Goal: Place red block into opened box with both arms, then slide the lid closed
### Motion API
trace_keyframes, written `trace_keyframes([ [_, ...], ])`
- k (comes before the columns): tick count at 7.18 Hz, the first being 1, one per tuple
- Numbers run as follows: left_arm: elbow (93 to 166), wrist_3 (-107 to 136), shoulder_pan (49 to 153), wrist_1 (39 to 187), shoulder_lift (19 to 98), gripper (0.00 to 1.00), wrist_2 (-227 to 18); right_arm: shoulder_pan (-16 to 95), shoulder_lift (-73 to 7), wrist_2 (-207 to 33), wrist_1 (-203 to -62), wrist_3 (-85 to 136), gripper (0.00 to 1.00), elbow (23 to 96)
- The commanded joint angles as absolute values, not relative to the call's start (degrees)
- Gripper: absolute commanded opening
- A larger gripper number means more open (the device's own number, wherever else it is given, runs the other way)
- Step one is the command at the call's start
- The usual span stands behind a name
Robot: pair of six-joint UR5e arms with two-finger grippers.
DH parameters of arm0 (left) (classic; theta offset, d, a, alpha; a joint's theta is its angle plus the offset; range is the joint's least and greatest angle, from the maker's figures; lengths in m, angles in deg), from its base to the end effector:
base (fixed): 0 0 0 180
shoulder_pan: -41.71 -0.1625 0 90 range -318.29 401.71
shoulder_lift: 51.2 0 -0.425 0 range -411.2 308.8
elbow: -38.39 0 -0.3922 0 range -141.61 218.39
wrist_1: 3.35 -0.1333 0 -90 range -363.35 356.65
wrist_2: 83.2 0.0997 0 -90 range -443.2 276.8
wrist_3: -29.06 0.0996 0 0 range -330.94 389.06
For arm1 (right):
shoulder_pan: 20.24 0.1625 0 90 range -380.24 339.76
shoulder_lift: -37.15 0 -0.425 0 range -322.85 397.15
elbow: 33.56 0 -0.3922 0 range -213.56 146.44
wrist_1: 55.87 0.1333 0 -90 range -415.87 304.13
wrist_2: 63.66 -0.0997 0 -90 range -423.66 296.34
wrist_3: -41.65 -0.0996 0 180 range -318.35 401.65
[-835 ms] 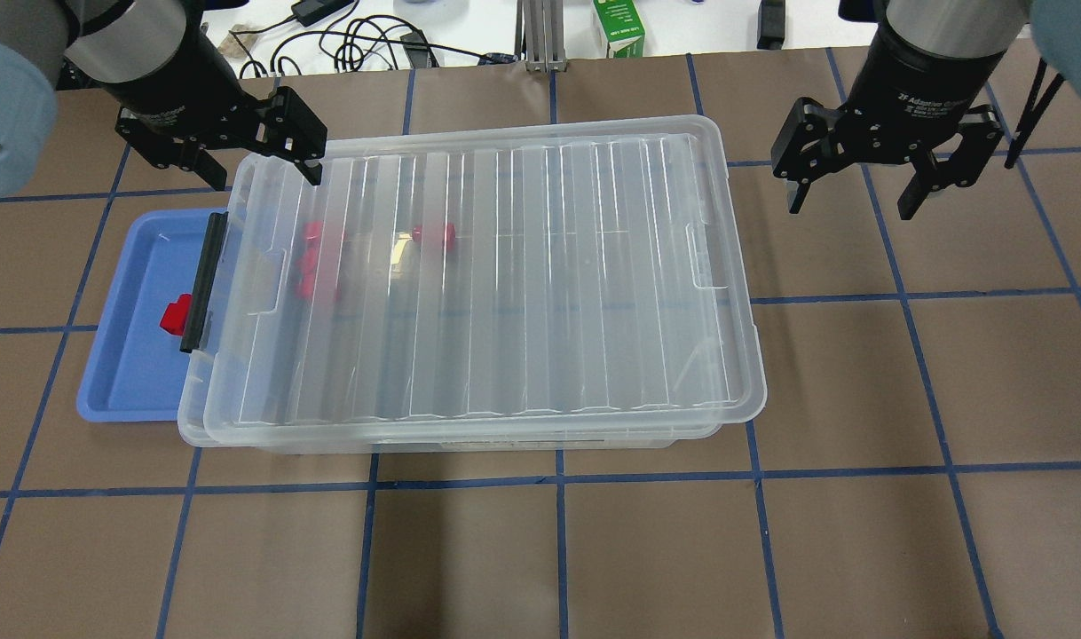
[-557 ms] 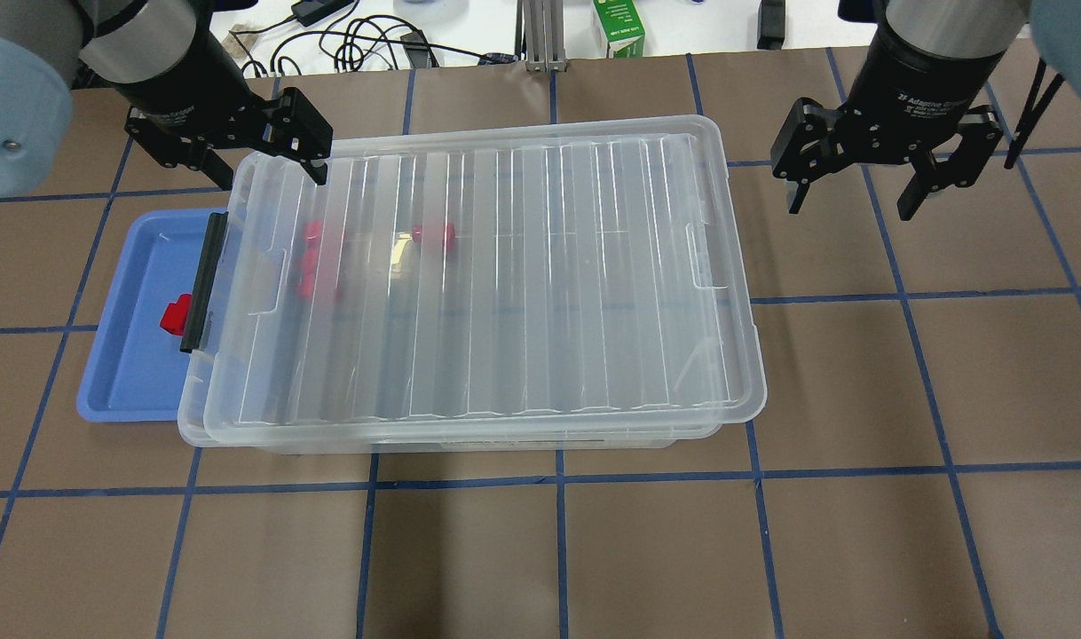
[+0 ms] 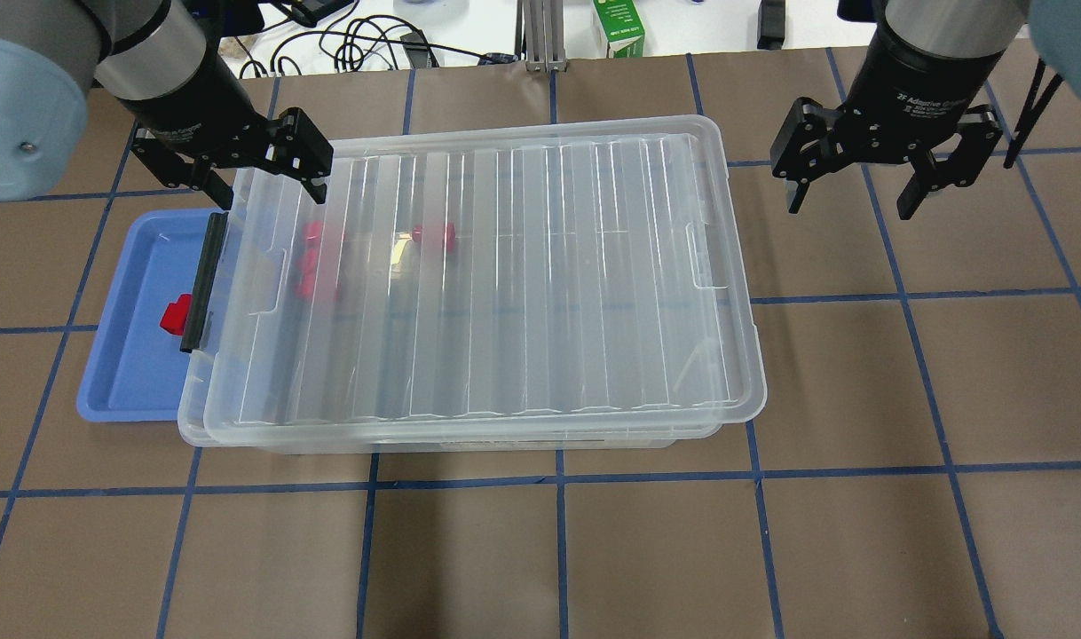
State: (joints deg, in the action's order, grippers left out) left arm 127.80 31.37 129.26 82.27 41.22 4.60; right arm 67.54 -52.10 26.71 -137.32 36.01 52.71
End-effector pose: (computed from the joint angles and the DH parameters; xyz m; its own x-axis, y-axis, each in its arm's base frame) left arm -0.1150 -0.5194 0.4796 -0.9993 -0.0007 0.0365 -0.0024 0.9989 -0.0460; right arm 0.1137 -0.4916 0.4990 -0.9906 0.1357 0.0159 0.1366 0.9860 0.0960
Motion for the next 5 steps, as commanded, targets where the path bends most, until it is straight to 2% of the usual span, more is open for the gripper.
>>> trace_keyframes([
  [1, 128.56, 31.43, 129.08, 80.94, 41.96, 1.00, 4.77, 67.57, -52.06, 26.86, -137.00, 36.03, 1.00, 52.75],
  [5, 127.96, 32.05, 128.46, 80.85, 42.57, 1.00, 4.61, 67.92, -51.80, 25.73, -136.91, 35.85, 1.00, 52.92],
])
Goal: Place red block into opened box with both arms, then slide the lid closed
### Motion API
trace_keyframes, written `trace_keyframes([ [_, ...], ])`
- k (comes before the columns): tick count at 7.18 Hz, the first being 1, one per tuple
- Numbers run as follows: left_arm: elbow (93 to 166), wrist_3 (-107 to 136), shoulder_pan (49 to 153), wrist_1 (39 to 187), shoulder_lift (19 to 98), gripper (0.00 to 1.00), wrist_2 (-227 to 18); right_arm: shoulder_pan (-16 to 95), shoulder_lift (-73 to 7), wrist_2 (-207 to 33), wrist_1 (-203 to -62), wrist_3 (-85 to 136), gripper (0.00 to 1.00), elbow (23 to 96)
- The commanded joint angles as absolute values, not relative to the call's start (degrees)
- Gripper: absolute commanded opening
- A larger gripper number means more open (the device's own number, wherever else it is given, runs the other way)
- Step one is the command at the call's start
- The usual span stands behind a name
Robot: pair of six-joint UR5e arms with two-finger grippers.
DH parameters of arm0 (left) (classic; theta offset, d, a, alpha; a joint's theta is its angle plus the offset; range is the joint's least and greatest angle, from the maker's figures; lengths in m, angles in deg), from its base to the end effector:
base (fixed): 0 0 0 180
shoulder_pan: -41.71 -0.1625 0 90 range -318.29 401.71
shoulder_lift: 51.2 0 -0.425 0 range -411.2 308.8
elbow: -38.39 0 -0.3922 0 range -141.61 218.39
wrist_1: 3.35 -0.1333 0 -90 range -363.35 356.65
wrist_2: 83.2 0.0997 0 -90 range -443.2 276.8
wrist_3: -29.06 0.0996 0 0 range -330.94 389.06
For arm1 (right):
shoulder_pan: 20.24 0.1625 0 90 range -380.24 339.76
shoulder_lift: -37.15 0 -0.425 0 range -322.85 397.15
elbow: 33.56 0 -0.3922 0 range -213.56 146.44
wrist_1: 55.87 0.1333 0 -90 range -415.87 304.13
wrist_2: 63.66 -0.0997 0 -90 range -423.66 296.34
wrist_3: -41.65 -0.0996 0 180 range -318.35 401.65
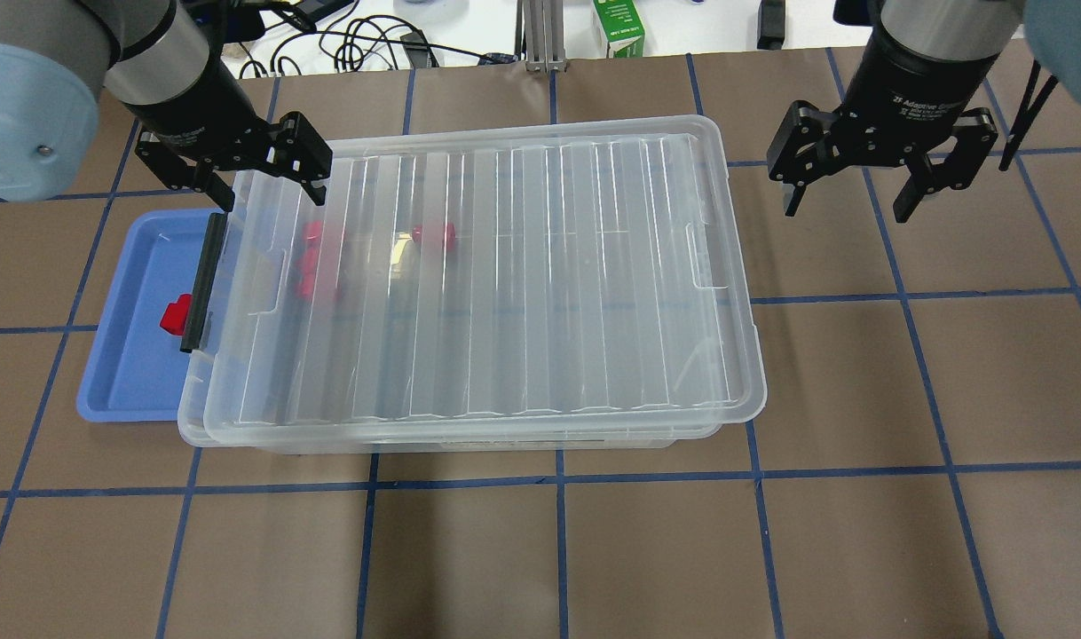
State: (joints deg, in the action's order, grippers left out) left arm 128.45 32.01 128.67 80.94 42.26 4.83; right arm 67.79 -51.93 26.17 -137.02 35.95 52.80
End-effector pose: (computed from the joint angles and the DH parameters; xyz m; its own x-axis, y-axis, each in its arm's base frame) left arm -0.1089 -0.5271 0.4670 -0.9995 -0.0003 0.0323 -0.0016 0.9992 -0.0399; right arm 0.1168 -0.4914 0.4964 -0.9911 0.1332 0.0077 0.1333 0.9853 0.1065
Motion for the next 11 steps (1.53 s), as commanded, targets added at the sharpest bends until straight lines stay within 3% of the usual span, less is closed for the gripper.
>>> trace_keyframes([
  [1, 127.69, 31.96, 128.46, 80.76, 42.06, 1.00, 4.69, 67.92, -51.62, 26.07, -136.47, 35.85, 1.00, 52.92],
  [11, 128.39, 31.43, 128.55, 76.54, 41.70, 1.00, 4.87, 69.15, -40.74, 23.09, -148.47, 36.11, 1.00, 52.75],
])
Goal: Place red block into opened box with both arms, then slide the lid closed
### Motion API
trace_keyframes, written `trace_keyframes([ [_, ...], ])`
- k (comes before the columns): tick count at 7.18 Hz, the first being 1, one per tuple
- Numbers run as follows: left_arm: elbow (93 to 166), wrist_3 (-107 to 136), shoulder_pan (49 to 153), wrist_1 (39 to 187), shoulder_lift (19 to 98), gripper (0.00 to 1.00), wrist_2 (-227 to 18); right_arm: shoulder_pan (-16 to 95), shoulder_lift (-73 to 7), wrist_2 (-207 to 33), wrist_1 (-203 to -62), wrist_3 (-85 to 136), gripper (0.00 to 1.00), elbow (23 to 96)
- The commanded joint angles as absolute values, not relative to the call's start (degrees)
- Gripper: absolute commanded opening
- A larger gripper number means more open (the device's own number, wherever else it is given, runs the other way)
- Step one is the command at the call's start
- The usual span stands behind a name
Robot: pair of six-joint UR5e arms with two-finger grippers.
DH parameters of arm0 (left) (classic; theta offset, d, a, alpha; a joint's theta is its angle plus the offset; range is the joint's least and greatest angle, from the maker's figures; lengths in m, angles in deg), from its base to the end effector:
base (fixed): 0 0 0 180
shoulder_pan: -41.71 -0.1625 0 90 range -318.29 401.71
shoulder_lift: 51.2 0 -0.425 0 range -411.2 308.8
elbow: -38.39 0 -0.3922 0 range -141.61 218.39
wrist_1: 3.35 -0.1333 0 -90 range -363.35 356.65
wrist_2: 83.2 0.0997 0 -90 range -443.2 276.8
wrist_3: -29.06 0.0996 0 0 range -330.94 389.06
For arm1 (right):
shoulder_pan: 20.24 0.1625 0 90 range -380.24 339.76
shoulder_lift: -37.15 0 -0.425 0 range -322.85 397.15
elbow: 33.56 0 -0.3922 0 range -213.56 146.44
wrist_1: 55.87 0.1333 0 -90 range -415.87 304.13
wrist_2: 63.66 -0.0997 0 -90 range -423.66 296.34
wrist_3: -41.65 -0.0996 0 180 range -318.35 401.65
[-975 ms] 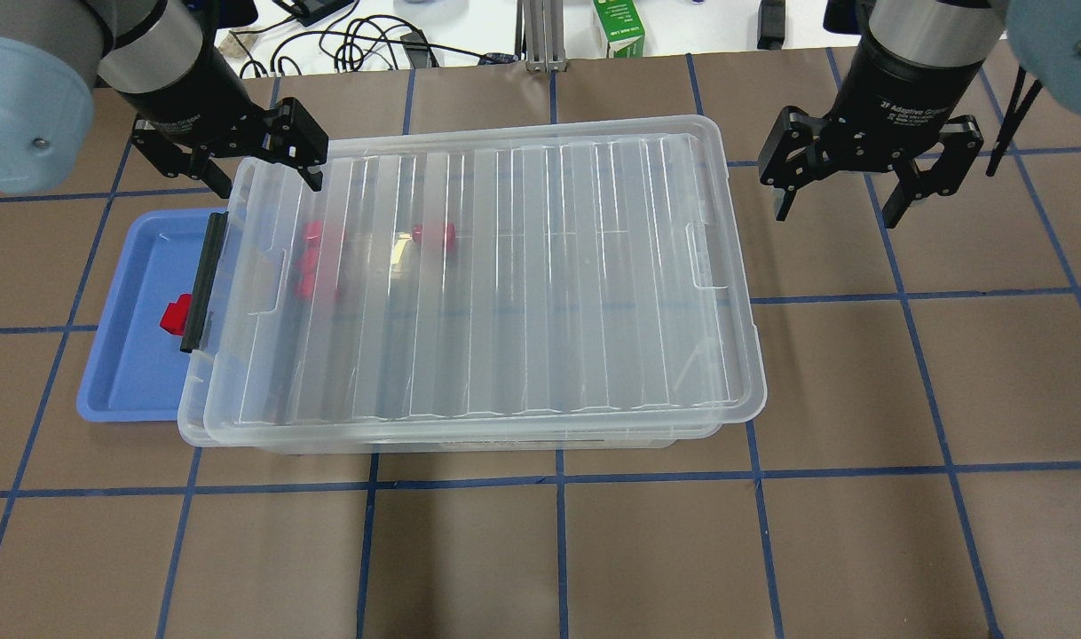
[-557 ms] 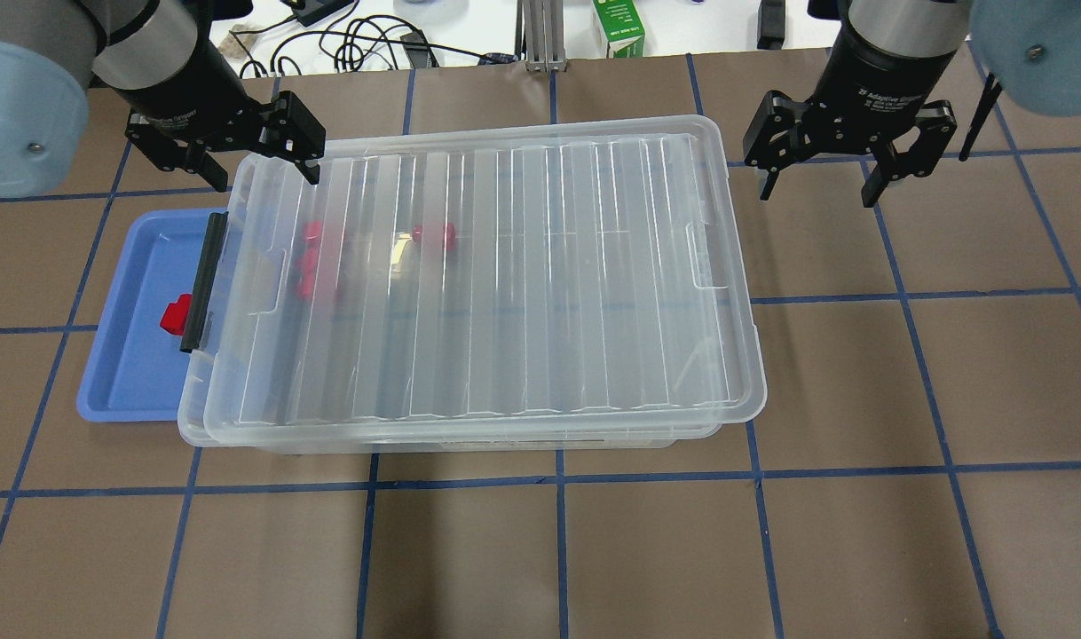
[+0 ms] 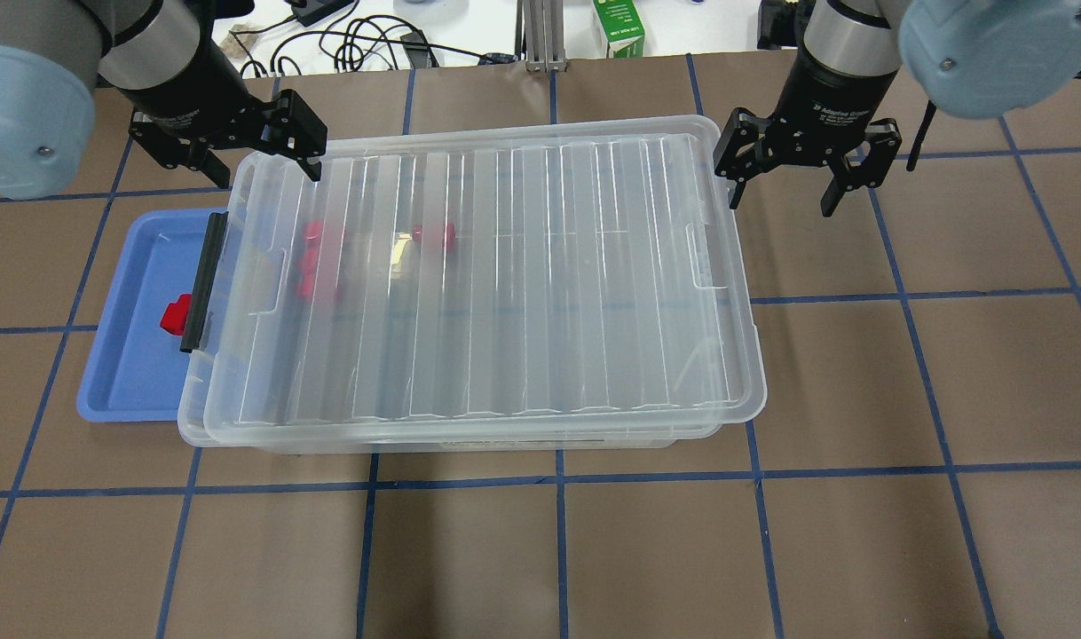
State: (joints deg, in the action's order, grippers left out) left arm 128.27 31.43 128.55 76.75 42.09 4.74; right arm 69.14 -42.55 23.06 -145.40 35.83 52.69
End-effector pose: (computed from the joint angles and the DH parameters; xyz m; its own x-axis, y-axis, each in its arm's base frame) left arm -0.1076 -0.5334 0.4779 -0.9995 -0.0098 0.0308 -0.0134 0.9929 -0.1186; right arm 0.1330 -0.5539 0.4250 -0.9920 0.1183 -0.0441 0.1119 0.9855 0.1273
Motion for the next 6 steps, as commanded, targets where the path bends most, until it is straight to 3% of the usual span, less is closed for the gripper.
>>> trace_keyframes([
  [1, 128.83, 31.43, 128.55, 76.54, 41.61, 1.00, 4.78, 69.24, -39.16, 23.17, -149.81, 36.20, 1.00, 52.75],
  [6, 128.92, 31.17, 128.55, 76.45, 42.22, 1.00, 4.78, 69.15, -36.07, 23.17, -149.83, 36.11, 1.00, 52.84],
])
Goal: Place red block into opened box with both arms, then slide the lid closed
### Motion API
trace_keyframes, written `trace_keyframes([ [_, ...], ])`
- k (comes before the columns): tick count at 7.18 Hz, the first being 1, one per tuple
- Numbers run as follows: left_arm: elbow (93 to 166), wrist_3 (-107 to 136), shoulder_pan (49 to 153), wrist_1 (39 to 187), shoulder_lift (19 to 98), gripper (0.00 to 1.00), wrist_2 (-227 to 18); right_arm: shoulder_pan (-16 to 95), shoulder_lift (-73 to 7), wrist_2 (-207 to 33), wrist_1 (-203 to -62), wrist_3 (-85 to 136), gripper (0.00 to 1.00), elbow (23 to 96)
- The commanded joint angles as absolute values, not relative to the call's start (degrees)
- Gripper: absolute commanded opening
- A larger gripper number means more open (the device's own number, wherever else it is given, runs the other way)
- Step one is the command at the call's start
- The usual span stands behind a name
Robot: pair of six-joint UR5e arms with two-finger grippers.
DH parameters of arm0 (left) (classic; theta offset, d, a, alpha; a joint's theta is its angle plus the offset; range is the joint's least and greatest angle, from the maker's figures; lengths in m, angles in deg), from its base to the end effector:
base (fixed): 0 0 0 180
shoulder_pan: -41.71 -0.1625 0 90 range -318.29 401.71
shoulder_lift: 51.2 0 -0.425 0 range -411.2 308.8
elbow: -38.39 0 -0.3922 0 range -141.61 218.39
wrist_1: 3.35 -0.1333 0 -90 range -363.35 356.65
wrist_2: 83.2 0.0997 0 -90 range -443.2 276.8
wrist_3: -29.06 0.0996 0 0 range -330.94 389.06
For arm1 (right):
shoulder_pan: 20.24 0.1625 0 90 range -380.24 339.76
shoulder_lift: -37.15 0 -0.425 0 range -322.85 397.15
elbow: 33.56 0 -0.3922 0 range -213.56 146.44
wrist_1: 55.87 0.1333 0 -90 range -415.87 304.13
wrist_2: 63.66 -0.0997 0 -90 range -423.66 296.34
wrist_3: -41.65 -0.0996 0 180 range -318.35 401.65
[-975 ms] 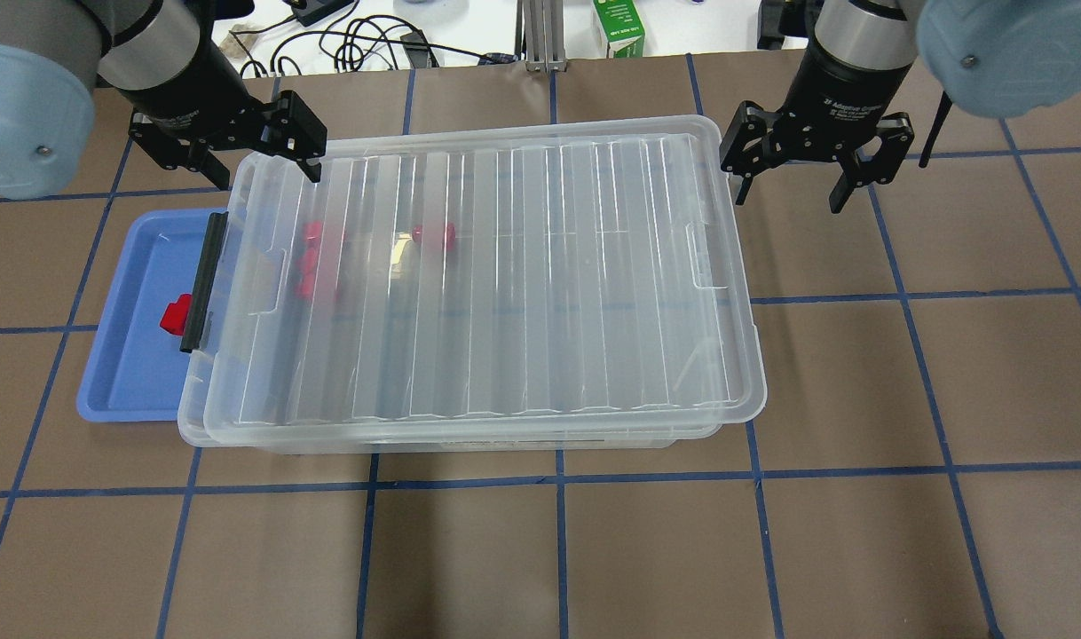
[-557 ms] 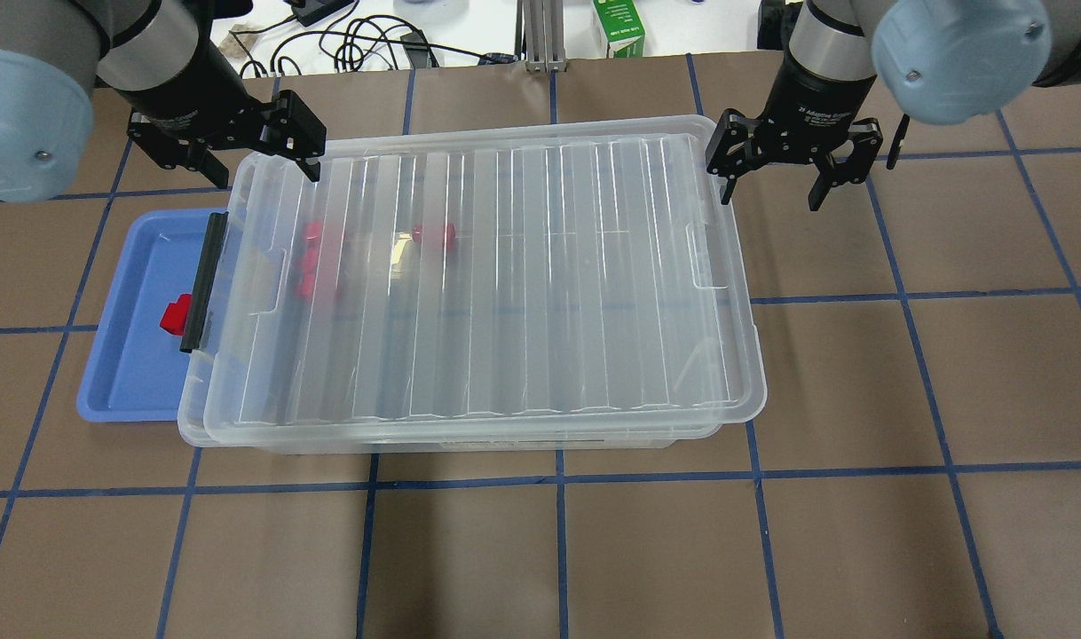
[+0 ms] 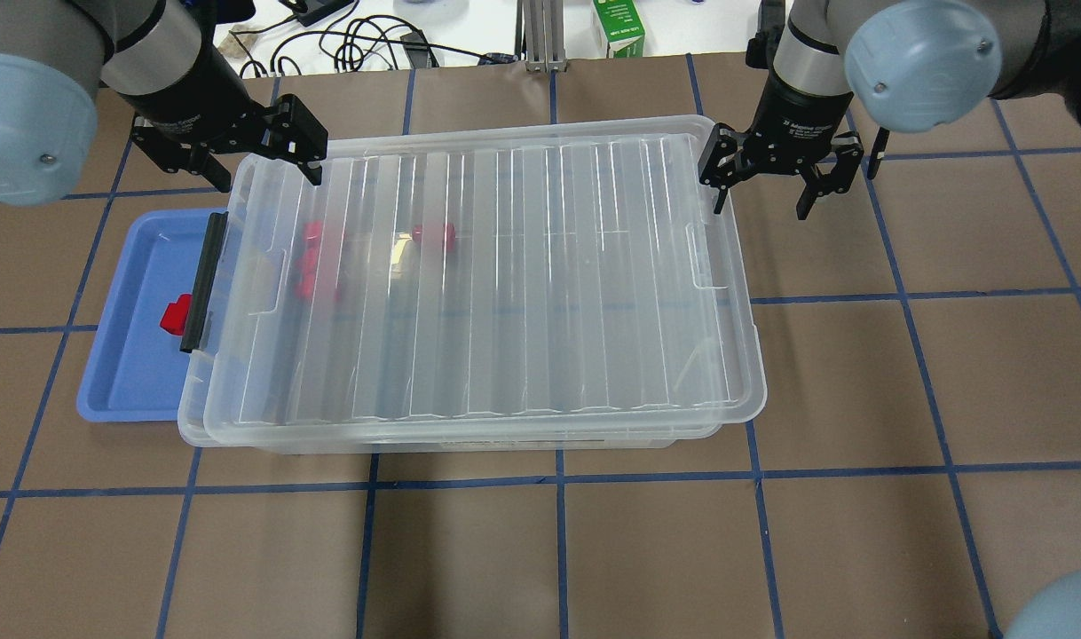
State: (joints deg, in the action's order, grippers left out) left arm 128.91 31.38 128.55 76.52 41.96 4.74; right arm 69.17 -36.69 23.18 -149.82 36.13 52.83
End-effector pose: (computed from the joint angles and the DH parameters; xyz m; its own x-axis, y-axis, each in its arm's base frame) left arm -0.1077 -0.5318 0.4740 -0.9995 -0.0109 0.0311 -0.0143 0.9934 -0.1137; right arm 0.1328 -0.5862 0.3722 -0.9927 0.1135 -0.0399 0.1062 0.9823 0.1541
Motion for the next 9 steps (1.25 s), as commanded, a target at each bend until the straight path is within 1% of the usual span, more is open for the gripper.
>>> trace_keyframes([
  [1, 128.92, 31.86, 128.55, 76.54, 41.62, 1.00, 4.78, 69.15, -35.54, 23.17, -149.83, 36.03, 1.00, 52.84],
  [7, 128.39, 31.52, 128.64, 77.50, 41.17, 1.00, 7.94, 69.06, -33.60, 23.35, -150.00, 36.46, 1.00, 52.75],
  [9, 128.48, 31.52, 128.73, 77.77, 41.08, 1.00, 7.77, 68.45, -33.60, 23.96, -150.18, 39.96, 1.00, 52.49],
])
